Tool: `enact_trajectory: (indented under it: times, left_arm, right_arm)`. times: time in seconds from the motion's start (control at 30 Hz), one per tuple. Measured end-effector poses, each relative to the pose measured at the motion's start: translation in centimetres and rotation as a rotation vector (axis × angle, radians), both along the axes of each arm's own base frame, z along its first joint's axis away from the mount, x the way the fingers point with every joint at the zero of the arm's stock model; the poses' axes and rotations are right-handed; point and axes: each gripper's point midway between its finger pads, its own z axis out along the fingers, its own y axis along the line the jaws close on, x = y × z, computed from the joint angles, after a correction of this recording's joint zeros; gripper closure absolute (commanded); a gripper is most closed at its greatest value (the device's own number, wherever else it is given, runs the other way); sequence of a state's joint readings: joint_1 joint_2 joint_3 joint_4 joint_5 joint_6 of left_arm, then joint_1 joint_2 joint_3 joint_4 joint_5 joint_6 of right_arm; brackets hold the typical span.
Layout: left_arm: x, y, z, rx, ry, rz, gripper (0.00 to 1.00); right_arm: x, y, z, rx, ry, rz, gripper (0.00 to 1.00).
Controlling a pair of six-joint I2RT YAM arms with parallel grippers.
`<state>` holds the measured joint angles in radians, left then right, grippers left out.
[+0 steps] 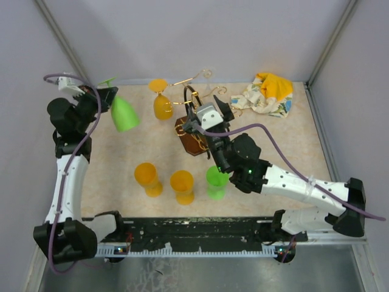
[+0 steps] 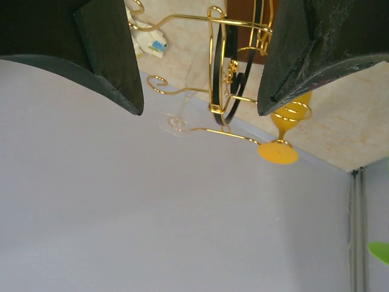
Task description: Place the wine glass upside down on the wine glass rack
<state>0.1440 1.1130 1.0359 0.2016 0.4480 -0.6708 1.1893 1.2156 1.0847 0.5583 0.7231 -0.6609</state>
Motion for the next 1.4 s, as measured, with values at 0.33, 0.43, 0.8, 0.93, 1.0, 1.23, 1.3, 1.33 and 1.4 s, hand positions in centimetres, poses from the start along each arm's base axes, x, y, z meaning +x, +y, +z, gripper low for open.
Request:
enact_trajectory:
  times: [0.33,0.43,0.8,0.93,1.0,1.23,1.3,1.33,1.4]
  left_arm:
    - [-2.7,0.5,-1.8,0.369,-0.248,0.043,1.00]
    - [-2.0,0.0,-4.8,0.399,-0.237,-0.001,1.00]
    - [-1.8,-3.2,-6.8,0.416,-0.366,-0.179,1.00]
    - [-3.0,-6.3,-9.6,0.410,-0.407,-0.260,1.00]
    - [-3.5,-7.9,-10.8,0.409,-0.419,-0.301,1.00]
    - [-4.4,-11.2,-10.8,0.411,-0.546,-0.373,1.00]
    - [-4.5,-11.5,-10.5,0.409,-0.582,-0.374,1.00]
    - [-4.5,-11.6,-10.5,0.409,-0.593,-0.373,1.00]
    - [-4.7,-11.8,-10.5,0.409,-0.616,-0.373,1.00]
  right_arm:
    - [0.1,-2.0,-1.9,-0.049,0.071,-0.068,0.21]
    - [0.1,-2.2,-2.5,-0.062,0.095,-0.078,0.21]
    - [-1.1,-4.7,-1.5,0.014,0.137,-0.053,0.18]
    - [-1.2,-4.9,-1.8,-0.001,0.145,-0.055,0.18]
    - [-1.2,-5.0,-2.2,-0.020,0.152,-0.057,0.18]
    - [-1.6,-6.3,-2.0,-0.004,0.163,-0.074,0.18]
    - [-1.6,-6.7,-1.8,0.007,0.163,-0.083,0.17]
    - [-1.6,-6.9,-1.8,0.009,0.164,-0.089,0.17]
    - [-1.6,-7.1,-1.9,0.009,0.166,-0.098,0.17]
